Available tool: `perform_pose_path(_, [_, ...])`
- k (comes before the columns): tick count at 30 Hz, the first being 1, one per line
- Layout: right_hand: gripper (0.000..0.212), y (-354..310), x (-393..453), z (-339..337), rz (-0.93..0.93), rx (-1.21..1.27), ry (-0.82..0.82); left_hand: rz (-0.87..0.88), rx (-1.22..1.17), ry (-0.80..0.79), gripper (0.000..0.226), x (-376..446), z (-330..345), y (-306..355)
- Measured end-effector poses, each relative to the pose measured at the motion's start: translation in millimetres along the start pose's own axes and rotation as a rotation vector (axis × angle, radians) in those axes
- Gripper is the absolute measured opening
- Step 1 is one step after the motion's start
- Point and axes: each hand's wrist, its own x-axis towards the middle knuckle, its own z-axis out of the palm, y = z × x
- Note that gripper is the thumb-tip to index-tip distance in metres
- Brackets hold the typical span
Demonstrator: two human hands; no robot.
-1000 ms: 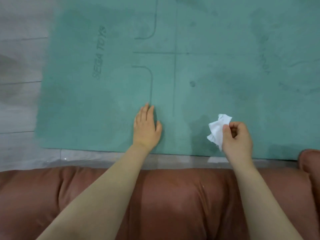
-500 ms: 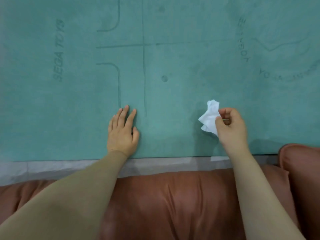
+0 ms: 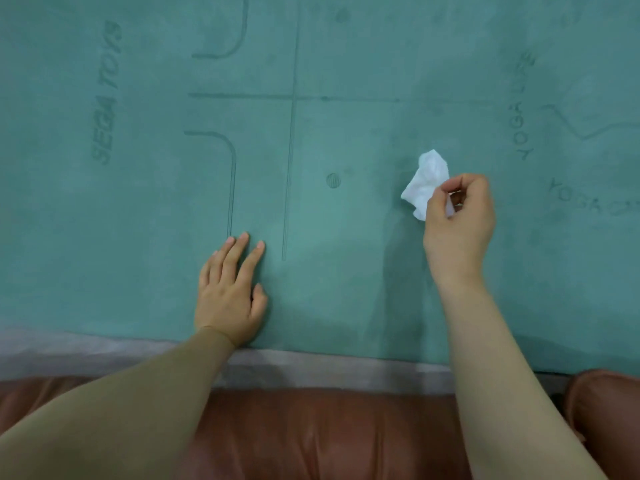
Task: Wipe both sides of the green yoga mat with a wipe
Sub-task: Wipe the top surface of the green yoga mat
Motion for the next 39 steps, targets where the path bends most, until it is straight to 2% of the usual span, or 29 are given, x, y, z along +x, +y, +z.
perform_pose_path(2, [0.006, -2, 13, 11, -0.009, 0.005, 0.038, 0.010, 0.009, -0.009, 0.068, 1, 0, 0])
perform_pose_path(4, [0.014, -3, 30, 23, 0.012, -0.025, 0.060, 0.010, 0.013, -0.013, 0.068, 1, 0, 1])
perform_pose_path(7, [0.023, -3, 54, 42, 0.060, -0.140, -0.037, 0.003, 0.018, -0.026, 0.069, 1, -2, 1])
perform_pose_path(10, [0.021, -8, 68, 67, 0.055, -0.225, -0.070, 0.005, 0.013, -0.030, 0.069, 1, -1, 1])
perform_pose_path(13, [0.017, -40, 54, 120, -0.163, -0.117, -0.240, 0.007, -0.001, -0.043, 0.069, 3, -2, 0])
perform_pose_path(15, [0.019, -67, 34, 152, -0.440, -0.216, -0.470, 0.014, -0.001, -0.045, 0.069, 2, -1, 0])
perform_pose_path(17, [0.020, -82, 38, 154, -0.602, -0.389, -0.655, 0.021, 0.005, -0.057, 0.069, 3, -2, 1])
perform_pose_path(18, [0.019, -77, 53, 145, -0.599, -0.417, -0.633, 0.021, 0.003, -0.063, 0.069, 5, -2, 0])
perform_pose_path(19, [0.018, -64, 69, 130, -0.545, -0.414, -0.530, 0.018, 0.001, -0.073, 0.069, 5, -3, -1])
perform_pose_path(23, [0.032, 11, 122, 18, 0.016, -0.553, 0.171, 0.018, -0.012, -0.102, 0.069, 3, -6, 1])
perform_pose_path(25, [0.031, 16, 126, 19, 0.185, -0.538, 0.351, 0.017, -0.012, -0.102, 0.069, 6, -7, 1])
perform_pose_path(27, [0.027, 44, 143, 62, 0.139, -0.535, 0.264, 0.027, -0.008, -0.102, 0.070, 5, -4, -1])
perform_pose_path(28, [0.026, 119, 170, 112, -0.022, -0.634, 0.128, 0.029, -0.014, -0.111, 0.070, 4, -4, -1])
perform_pose_path(29, [0.026, 162, 184, 174, -0.237, -0.709, 0.045, 0.030, -0.019, -0.108, 0.070, 4, -4, -1])
perform_pose_path(30, [0.028, 174, 183, 230, -0.414, -0.709, -0.028, 0.030, -0.021, -0.103, 0.070, 5, -4, -1])
perform_pose_path(31, [0.025, 154, 163, 263, -0.508, -0.626, -0.136, 0.025, -0.021, -0.101, 0.070, 5, -3, -2])
perform_pose_path(32, [0.014, 110, 139, 261, -0.567, -0.579, -0.225, 0.025, -0.023, -0.094, 0.070, 4, -3, -1])
perform_pose_path(33, [0.007, 51, 119, 227, -0.630, -0.558, -0.244, 0.032, -0.027, -0.086, 0.070, 4, -2, -1])
perform_pose_path(34, [0.010, -15, 99, 172, -0.656, -0.536, -0.313, 0.039, -0.029, -0.075, 0.070, 4, -2, -1])
perform_pose_path(35, [0.015, -46, 86, 142, -0.681, -0.537, -0.316, 0.041, -0.035, -0.069, 0.070, 3, -2, -1])
perform_pose_path(37, [0.023, -28, 108, 83, -0.479, -0.567, -0.037, 0.034, -0.056, -0.062, 0.070, 3, -2, -3])
perform_pose_path(39, [0.030, 19, 132, 27, -0.130, -0.600, 0.165, 0.031, -0.076, -0.057, 0.070, 5, -1, -3])
